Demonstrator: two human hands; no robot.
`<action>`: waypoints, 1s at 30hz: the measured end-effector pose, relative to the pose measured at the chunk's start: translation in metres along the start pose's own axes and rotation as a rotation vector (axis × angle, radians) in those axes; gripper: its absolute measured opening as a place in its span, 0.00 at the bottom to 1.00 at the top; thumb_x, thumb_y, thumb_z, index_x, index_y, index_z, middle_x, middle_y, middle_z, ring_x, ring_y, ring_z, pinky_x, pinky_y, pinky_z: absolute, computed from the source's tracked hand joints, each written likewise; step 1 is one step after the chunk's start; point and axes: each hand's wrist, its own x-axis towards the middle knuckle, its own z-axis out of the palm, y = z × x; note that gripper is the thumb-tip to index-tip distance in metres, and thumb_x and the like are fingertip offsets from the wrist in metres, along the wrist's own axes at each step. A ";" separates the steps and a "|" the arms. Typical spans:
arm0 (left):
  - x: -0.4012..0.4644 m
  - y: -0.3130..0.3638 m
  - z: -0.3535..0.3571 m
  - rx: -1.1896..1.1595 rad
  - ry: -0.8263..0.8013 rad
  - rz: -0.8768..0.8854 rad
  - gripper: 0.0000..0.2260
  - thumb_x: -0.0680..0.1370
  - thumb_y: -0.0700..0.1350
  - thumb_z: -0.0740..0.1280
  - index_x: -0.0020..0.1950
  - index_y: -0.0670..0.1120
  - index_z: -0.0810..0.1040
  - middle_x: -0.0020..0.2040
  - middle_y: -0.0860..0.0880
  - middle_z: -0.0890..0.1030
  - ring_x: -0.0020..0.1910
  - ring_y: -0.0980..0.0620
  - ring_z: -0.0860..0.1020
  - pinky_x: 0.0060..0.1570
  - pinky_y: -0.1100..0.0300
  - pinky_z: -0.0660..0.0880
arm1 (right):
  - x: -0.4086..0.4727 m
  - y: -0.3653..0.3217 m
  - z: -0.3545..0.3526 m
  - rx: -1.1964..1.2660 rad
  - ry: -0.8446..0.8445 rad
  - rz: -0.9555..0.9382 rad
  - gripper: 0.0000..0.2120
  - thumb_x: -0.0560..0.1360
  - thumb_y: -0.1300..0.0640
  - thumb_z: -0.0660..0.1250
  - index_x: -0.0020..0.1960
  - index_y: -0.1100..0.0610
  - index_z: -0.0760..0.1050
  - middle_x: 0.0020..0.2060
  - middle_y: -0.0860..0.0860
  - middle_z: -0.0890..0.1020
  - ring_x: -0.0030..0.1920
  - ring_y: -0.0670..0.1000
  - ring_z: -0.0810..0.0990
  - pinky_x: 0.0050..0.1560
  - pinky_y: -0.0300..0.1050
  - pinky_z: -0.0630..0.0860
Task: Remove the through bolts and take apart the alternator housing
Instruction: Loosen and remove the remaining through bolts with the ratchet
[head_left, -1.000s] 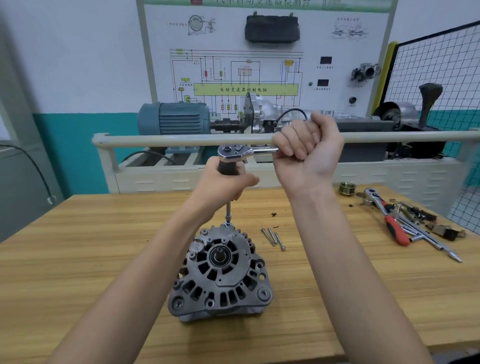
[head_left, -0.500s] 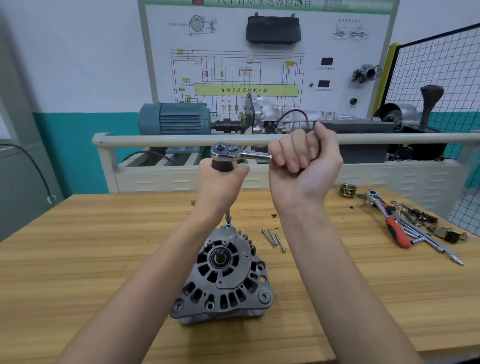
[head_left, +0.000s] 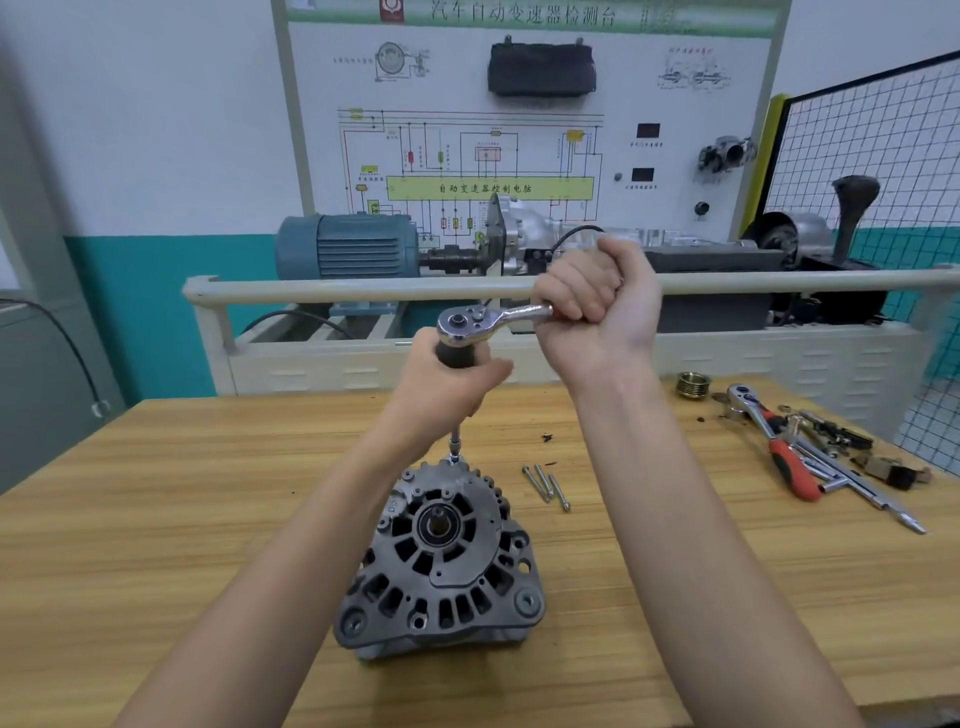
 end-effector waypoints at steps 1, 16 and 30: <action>-0.001 -0.003 0.004 -0.014 0.121 0.008 0.15 0.70 0.36 0.67 0.25 0.39 0.67 0.22 0.47 0.65 0.24 0.50 0.61 0.28 0.61 0.61 | -0.009 0.004 -0.003 -0.016 -0.008 -0.082 0.25 0.79 0.60 0.54 0.22 0.54 0.59 0.16 0.46 0.58 0.16 0.44 0.56 0.17 0.36 0.56; 0.001 0.008 -0.010 -0.018 -0.342 -0.073 0.18 0.68 0.40 0.69 0.21 0.50 0.66 0.21 0.52 0.63 0.21 0.55 0.62 0.25 0.67 0.61 | 0.015 -0.003 0.008 0.004 -0.007 0.177 0.22 0.75 0.62 0.56 0.22 0.55 0.59 0.15 0.46 0.59 0.14 0.45 0.57 0.17 0.35 0.53; 0.002 0.006 -0.009 0.018 -0.128 -0.004 0.15 0.66 0.40 0.70 0.23 0.49 0.70 0.21 0.50 0.68 0.24 0.50 0.65 0.28 0.63 0.65 | 0.002 -0.002 0.002 -0.024 -0.030 -0.001 0.27 0.79 0.60 0.53 0.21 0.54 0.59 0.15 0.46 0.59 0.15 0.44 0.56 0.17 0.36 0.56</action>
